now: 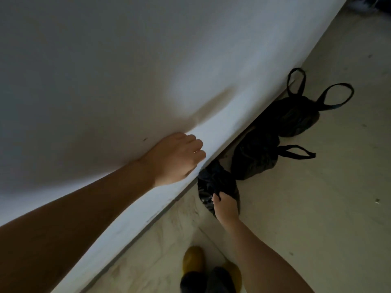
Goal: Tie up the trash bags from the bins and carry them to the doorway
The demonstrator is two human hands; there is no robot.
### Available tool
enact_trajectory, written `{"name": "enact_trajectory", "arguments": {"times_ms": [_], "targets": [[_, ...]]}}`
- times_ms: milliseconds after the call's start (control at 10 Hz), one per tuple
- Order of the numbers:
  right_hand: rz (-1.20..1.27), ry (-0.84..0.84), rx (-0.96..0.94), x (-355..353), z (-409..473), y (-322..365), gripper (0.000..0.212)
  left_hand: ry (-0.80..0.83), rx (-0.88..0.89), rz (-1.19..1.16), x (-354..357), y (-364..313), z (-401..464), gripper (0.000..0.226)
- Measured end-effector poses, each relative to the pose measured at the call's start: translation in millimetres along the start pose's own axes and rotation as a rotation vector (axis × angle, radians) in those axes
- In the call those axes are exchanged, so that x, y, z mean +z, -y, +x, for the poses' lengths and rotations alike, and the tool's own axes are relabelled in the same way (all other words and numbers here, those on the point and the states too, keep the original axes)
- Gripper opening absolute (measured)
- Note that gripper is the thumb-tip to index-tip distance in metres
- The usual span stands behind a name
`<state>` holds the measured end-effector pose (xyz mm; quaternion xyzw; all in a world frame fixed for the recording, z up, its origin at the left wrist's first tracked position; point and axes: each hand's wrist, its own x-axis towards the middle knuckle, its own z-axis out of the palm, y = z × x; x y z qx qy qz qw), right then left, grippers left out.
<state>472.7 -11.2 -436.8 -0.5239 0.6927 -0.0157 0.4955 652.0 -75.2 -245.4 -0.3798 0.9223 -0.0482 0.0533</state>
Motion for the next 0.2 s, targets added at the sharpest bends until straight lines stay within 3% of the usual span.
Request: {"name": "enact_trajectory", "arguments": {"times_ms": [200], "targets": [[-0.177, 0.085, 0.016, -15, 3, -5, 0.042, -0.049, -0.019, 0.001, 5, -2, 1, 0.025]]}}
